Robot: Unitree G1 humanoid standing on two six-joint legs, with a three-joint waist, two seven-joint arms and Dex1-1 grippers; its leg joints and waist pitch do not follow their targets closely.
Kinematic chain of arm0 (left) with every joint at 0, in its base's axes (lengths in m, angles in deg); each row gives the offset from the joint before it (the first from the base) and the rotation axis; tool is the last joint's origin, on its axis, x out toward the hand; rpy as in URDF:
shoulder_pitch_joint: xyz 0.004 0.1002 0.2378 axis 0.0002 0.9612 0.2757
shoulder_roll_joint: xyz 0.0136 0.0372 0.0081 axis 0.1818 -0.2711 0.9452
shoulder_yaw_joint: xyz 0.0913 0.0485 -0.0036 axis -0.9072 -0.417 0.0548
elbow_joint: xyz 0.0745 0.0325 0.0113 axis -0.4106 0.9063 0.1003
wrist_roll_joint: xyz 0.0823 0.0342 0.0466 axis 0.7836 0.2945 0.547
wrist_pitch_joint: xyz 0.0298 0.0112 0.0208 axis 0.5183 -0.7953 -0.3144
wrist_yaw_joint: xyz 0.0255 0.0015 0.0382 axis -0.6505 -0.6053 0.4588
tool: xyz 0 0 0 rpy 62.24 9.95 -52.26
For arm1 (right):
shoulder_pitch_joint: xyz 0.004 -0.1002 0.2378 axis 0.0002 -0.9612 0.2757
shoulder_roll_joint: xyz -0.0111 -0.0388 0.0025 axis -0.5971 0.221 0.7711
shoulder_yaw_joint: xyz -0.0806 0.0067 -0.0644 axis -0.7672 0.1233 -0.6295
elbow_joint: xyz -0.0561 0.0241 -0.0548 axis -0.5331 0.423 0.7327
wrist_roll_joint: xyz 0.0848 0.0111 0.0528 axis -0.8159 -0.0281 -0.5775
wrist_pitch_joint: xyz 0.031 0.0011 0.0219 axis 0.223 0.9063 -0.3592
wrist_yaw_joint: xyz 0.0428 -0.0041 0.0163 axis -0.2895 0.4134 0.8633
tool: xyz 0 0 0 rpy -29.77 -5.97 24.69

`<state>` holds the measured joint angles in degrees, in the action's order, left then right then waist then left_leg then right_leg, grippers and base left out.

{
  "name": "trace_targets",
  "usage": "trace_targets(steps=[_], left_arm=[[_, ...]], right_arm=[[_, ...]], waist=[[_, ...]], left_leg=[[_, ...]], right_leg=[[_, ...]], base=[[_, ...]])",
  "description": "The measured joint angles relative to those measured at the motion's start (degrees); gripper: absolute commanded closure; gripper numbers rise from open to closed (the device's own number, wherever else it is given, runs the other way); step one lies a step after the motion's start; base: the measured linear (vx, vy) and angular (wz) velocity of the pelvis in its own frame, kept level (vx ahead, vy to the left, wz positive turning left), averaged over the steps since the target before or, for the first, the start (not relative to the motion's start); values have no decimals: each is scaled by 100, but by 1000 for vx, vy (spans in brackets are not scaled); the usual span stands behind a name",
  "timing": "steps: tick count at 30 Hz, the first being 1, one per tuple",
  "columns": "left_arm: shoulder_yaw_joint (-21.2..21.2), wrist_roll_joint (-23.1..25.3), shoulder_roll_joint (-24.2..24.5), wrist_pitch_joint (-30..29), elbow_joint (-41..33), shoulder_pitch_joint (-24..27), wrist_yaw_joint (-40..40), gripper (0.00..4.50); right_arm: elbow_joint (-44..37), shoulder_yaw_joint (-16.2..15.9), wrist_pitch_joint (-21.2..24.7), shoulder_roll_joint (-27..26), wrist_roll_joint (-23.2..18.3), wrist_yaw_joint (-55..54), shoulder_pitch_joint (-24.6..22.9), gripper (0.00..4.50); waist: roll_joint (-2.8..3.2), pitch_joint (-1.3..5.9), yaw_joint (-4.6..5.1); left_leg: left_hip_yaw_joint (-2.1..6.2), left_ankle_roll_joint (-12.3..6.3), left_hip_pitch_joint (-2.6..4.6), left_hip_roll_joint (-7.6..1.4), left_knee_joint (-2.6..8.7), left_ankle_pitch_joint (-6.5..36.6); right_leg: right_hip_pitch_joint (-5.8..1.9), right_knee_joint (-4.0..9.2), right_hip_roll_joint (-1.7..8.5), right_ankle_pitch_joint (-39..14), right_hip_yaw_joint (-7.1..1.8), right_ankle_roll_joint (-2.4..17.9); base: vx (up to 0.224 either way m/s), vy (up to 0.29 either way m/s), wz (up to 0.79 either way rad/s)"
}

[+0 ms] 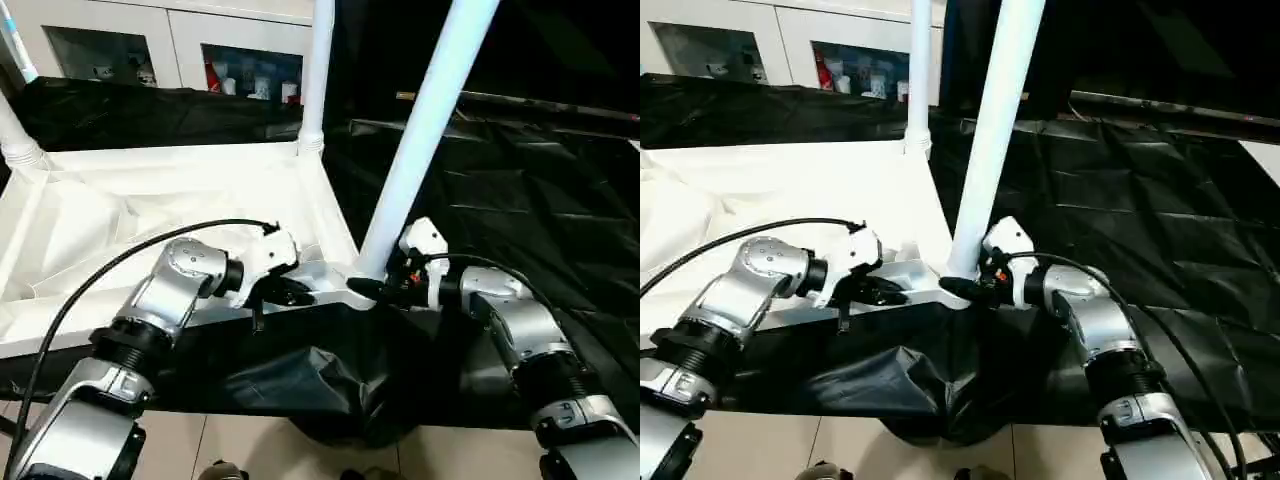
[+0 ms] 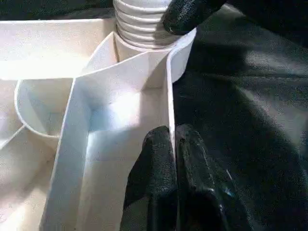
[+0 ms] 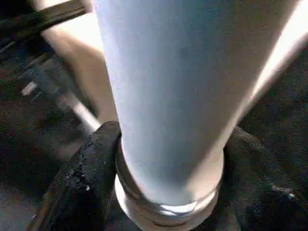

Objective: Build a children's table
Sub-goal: Rotate leg to tighten

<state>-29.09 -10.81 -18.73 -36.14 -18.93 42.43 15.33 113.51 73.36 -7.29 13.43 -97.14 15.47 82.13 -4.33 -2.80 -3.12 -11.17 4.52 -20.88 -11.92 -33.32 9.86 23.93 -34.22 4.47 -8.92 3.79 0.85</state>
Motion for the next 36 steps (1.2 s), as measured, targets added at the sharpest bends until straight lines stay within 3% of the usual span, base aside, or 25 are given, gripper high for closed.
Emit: trace_targets(steps=[3, 8, 14, 15, 16, 22, 36], left_arm=[[5, 115, -324, -107, 311, -197, 533, 450], [174, 227, -1248, -459, 963, -597, 1939, 450], [223, 229, -1455, -516, 1161, -714, 2320, 450], [240, 229, -1477, -513, 1233, -758, 2346, 450], [256, 229, -1486, -504, 1279, -784, 2354, 450], [272, 202, -1365, -404, 1319, -793, 2263, 450], [229, -23, -346, 303, 1108, -549, 515, 450]], right_arm=[[216, 286, -22, -365, 2, -983, 41, 177], [1001, 817, -129, -1026, 68, -3101, 563, 177], [1385, 884, -332, -1157, 153, -3637, 810, 177], [1473, 888, -404, -1175, 215, -3695, 856, 122], [1532, 898, -440, -1178, 229, -3710, 900, 108], [1585, 918, -547, -1097, 137, -3141, 890, 72], [176, 115, -1, 501, -144, 389, 236, 72]], waist=[[8, 5, 24], [12, 10, 97], [32, 24, 89], [32, 24, 90], [32, 24, 94], [29, 23, 129], [32, 17, 114]], left_leg=[[1, 0, 1, 1, -25, 0], [-3, -2, -6, 12, -46, 1], [-1, -4, -8, 8, -29, 2], [-1, -4, -9, 8, -30, 2], [-1, -4, -11, 9, -31, 2], [-1, -4, -13, 8, -34, 2], [7, -4, -24, -4, -21, 2]], right_leg=[[-9, 1, 1, 1, -7, 0], [-21, 16, 15, 1, -12, 0], [-19, 13, 15, -2, 1, -7], [-18, 12, 15, -2, 1, -7], [-17, 12, 15, -1, 1, -7], [-12, 13, 15, 5, 0, -12], [5, 19, -4, 8, 0, -9]], base=[[0, 0, 0], [0, 0, 0], [0, 0, 0], [0, 0, 0], [0, 0, 0], [0, 0, 0], [0, 0, 0]])
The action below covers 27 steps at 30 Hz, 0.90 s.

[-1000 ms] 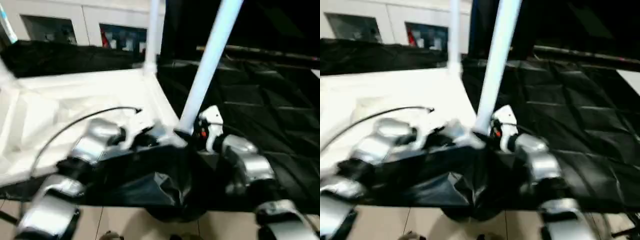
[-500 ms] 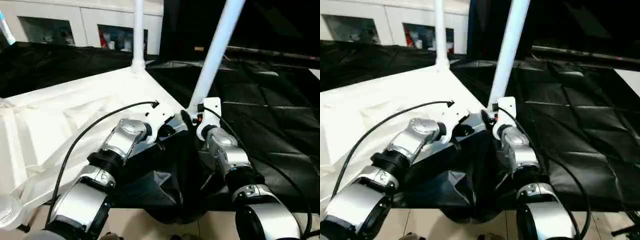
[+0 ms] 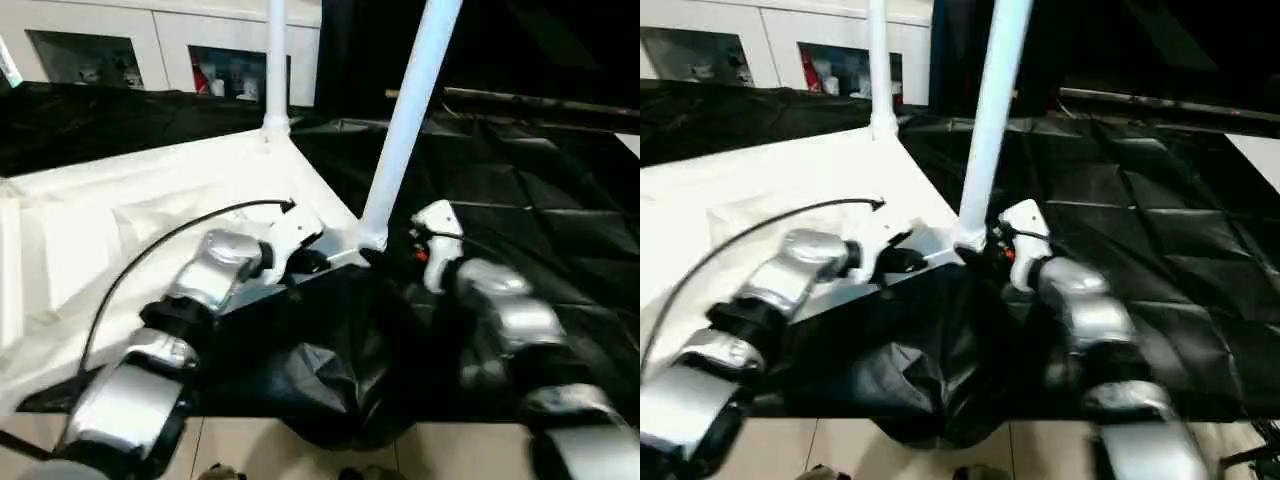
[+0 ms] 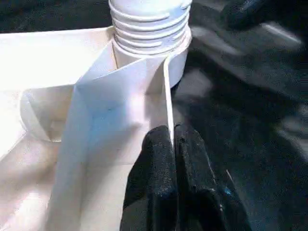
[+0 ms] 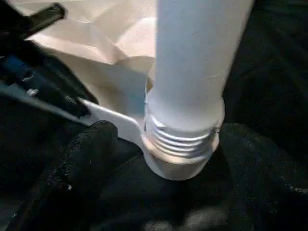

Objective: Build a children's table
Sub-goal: Rotate leg to tighten

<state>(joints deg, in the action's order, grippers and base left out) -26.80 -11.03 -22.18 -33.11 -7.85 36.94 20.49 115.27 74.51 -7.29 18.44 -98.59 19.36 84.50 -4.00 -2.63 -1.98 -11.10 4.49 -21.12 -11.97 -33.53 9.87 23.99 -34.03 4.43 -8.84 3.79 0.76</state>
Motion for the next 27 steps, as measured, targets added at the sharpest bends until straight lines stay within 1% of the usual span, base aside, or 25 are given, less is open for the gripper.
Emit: trace_targets(steps=[2, 5, 8, 11, 13, 14, 17, 19, 20, 24, 27], left_arm=[[-28, -43, 114, 26, -154, 97, -393, 450], [-125, -103, 180, -24, -379, 199, -784, 450], [-193, -163, 232, -39, -454, 229, -977, 450], [-193, -173, 252, -38, -470, 244, -998, 450], [-191, -177, 268, -38, -492, 261, -1002, 450], [-191, -178, 279, -39, -521, 277, -1019, 450], [-191, -179, 307, -48, -621, 332, -1054, 450], [-191, -180, 317, -64, -651, 344, -1054, 450], [-191, -186, 320, -75, -654, 345, -1054, 450], [-191, -200, 323, -94, -669, 356, -1056, 450], [-192, -200, 327, -110, -712, 383, -1056, 450]], right_arm=[[-67, -51, 27, 35, -50, 208, 3, 72], [-99, -159, 94, 47, -60, 377, 9, 72], [-100, -281, 122, 107, -19, 536, 10, 72], [-100, -412, 131, 186, 40, 654, 10, 72], [-100, -436, 120, 204, 95, 701, 10, 72], [-100, -466, 108, 224, 157, 712, 10, 97], [-100, -479, 97, 228, 183, 711, 10, 123], [-99, -479, 97, 218, 175, 712, 10, 123], [-99, -479, 98, 216, 167, 713, 10, 146], [-100, -479, 100, 216, 158, 736, 7, 170], [-107, -472, 101, 214, 147, 749, -19, 175]], waist=[[0, 0, -19], [1, -1, -110], [1, -1, -162], [0, -1, -161], [0, -1, -156], [-1, -1, -156], [-3, -2, -157], [-3, -2, -155], [-3, -3, -155], [-3, -2, -153], [-3, -2, -153]], left_leg=[[0, 0, 0, 0, 1, 0], [-8, -1, -1, 0, -1, 0], [-15, -4, -4, 2, -2, 2], [-16, -4, -3, 1, -2, 2], [-16, -3, -1, 0, -1, 2], [-15, -3, -1, 0, -1, 2], [-15, -3, -2, 0, -2, 2], [-16, -3, -2, 1, -2, 2], [-16, -3, -2, 0, -2, 2], [-16, -3, -1, 0, -1, 2], [-16, -3, -1, 0, -1, 2]], right_leg=[[-2, -2, 0, 3, 0, 9], [-5, -1, 7, -3, -1, 15], [-5, 0, 12, -6, -1, 17], [-4, -2, 12, -6, -1, 16], [-4, -4, 11, -7, 0, 15], [-4, -5, 11, -7, 0, 14], [-4, -5, 11, -8, 0, 13], [-3, -5, 11, -8, -1, 13], [-3, -5, 11, -8, 0, 13], [-3, -5, 11, -8, 0, 12], [-4, -5, 11, -9, 0, 12]], base=[[0, 0, 0], [0, 0, 0], [0, 0, 0], [0, 0, 0], [0, 0, 0], [0, 0, 0], [0, 0, 0], [0, 0, 0], [0, 0, 0], [0, 0, 0], [0, 0, 0]])
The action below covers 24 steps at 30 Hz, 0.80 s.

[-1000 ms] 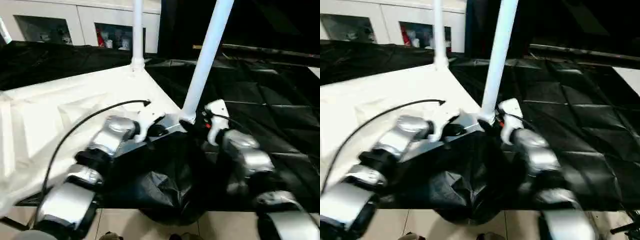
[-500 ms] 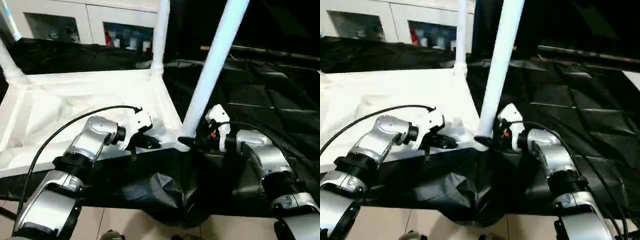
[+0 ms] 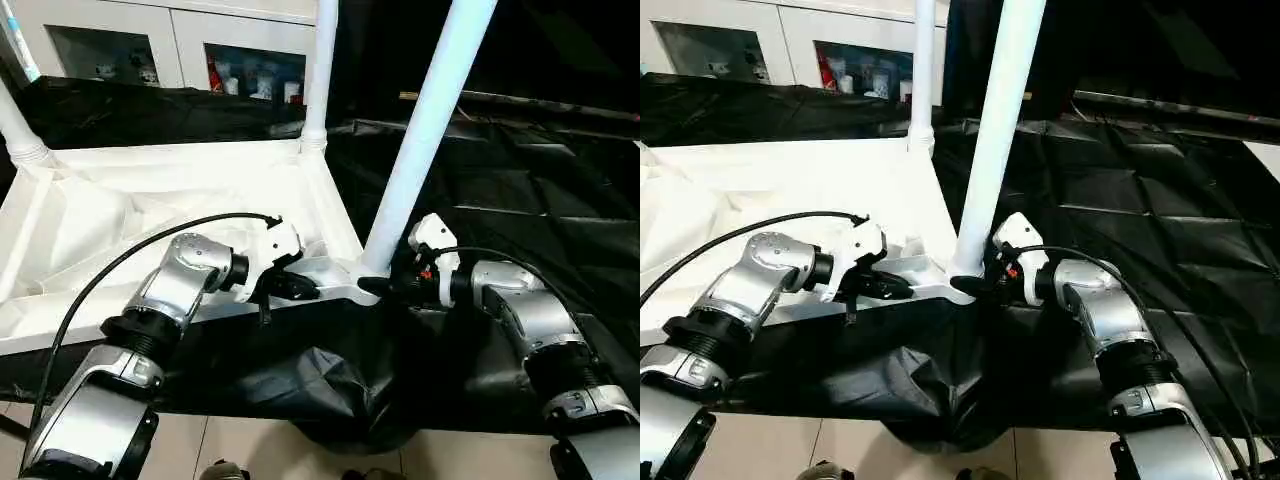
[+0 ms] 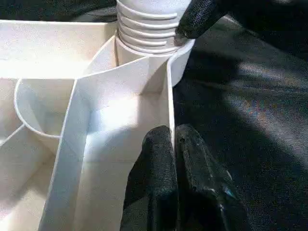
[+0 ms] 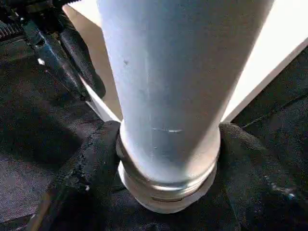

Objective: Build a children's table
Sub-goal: Rotate leg to tighten

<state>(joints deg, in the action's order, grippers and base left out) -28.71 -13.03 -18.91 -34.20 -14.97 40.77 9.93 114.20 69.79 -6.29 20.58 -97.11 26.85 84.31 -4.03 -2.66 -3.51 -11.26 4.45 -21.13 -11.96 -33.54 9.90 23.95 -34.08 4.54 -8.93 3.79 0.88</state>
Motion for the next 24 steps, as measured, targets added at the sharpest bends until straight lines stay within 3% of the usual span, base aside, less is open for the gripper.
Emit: trace_targets(steps=[4, 11, 17, 20, 24], left_arm=[[14, 17, -39, -4, 44, -10, 182, 450], [150, 349, -1021, -324, 846, -524, 2090, 450], [183, 465, -1461, -460, 1033, -645, 2872, 450], [185, 509, -1523, -449, 1064, -669, 2948, 450], [183, 524, -1475, -354, 1081, -670, 2824, 450]], right_arm=[[30, 95, -43, -140, 7, -303, -60, 176], [737, 1026, -81, -1271, -36, -3234, 170, 177], [1115, 1312, -206, -1720, -108, -4386, 435, 178], [1208, 1320, -384, -1737, -41, -4454, 458, 108], [1202, 1299, -485, -1701, -20, -4210, 432, 86]], waist=[[0, 0, 7], [4, 7, 113], [25, 19, 133], [26, 19, 132], [29, 19, 137]], left_leg=[[0, 0, 7, 0, -1, 0], [-1, 0, 19, 12, -20, 0], [4, 0, 16, 12, -13, 0], [3, 0, 14, 12, -13, 0], [2, 0, 9, 12, -11, 0]], right_leg=[[-6, -1, 0, 0, -1, 0], [-16, -3, 8, -3, -11, -11], [-19, 0, 8, -2, -4, -14], [-19, 3, 8, -5, -4, -18], [-15, 4, 8, -5, -4, -18]], base=[[0, 0, 0], [0, 0, 0], [0, 0, 0], [0, 0, 0], [0, 0, 0]])
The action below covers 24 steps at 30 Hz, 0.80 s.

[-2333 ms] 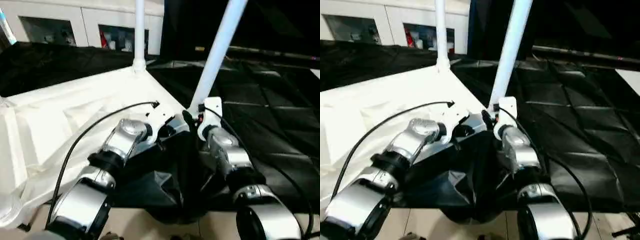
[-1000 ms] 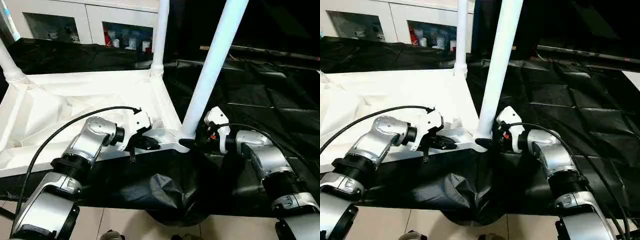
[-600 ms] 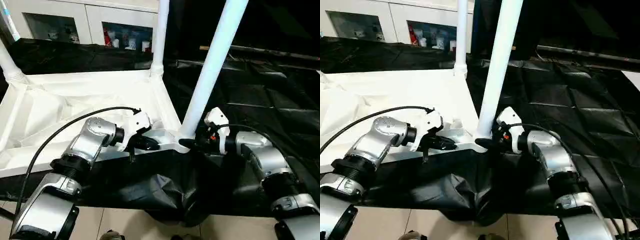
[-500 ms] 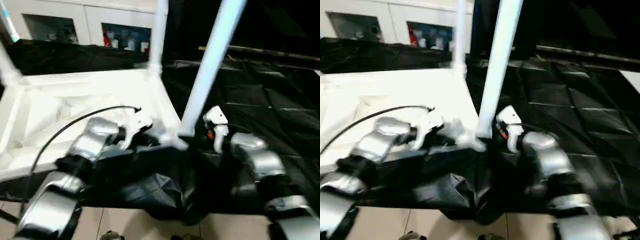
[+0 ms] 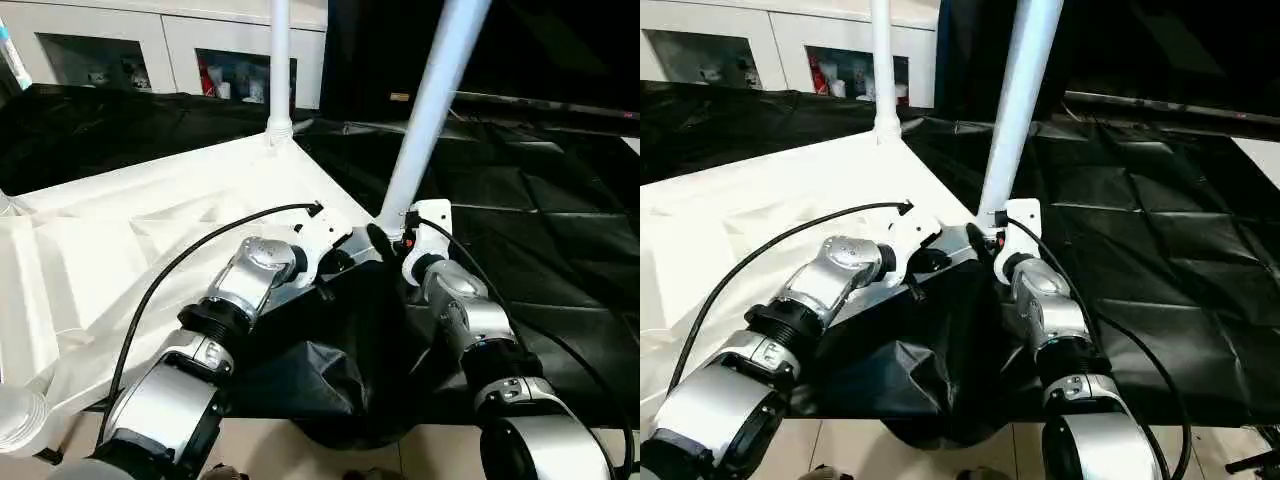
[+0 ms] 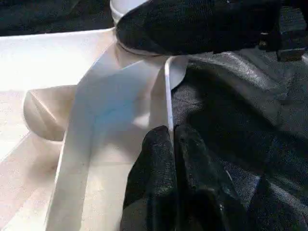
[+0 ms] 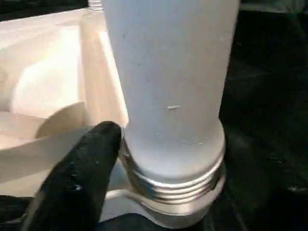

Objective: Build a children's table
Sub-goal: Rotate leg to tighten

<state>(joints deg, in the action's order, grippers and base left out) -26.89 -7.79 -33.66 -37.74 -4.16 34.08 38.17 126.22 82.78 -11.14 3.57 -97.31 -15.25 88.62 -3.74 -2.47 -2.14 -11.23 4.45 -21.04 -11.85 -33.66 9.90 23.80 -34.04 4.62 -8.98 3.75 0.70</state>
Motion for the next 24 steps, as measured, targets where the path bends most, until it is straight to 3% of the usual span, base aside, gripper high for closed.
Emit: trace_targets(steps=[1, 7, 14, 18, 24], left_arm=[[-1, -1, 27, 40, 0, 5, -56, 450], [-18, -83, 334, 294, -84, 92, -638, 450], [-120, -322, 963, 591, -632, 482, -2086, 450], [-194, -333, 1028, 664, -774, 564, -2409, 450], [-204, -333, 1102, 681, -952, 670, -2522, 450]], right_arm=[[-14, -49, -12, 58, 32, 133, -18, 65], [-506, -449, 36, 709, 75, 1307, -359, 65], [-1159, -900, 149, 1570, 26, 3135, -640, 65], [-1191, -1009, 163, 1648, 21, 3510, -643, 65], [-1150, -1138, 194, 1778, 49, 3806, -591, 80]], waist=[[0, 0, 2], [3, -2, -18], [27, -10, -89], [27, -11, -142], [23, -12, -138]], left_leg=[[0, 0, 0, 0, 3, 0], [1, 1, 1, -3, 38, 0], [-2, 1, 2, -5, 47, -1], [-6, 1, -2, -5, 35, -1], [-9, 1, -2, -4, 29, -1]], right_leg=[[2, 0, 0, 0, 0, 0], [14, -2, -4, -5, 8, -8], [15, -1, -5, -6, 8, -8], [12, 0, 1, 2, 8, 6], [11, -2, 5, -1, 9, 1]], base=[[0, 0, 0], [0, 0, 0], [0, 0, 0], [0, 0, 0], [0, 0, 0]])
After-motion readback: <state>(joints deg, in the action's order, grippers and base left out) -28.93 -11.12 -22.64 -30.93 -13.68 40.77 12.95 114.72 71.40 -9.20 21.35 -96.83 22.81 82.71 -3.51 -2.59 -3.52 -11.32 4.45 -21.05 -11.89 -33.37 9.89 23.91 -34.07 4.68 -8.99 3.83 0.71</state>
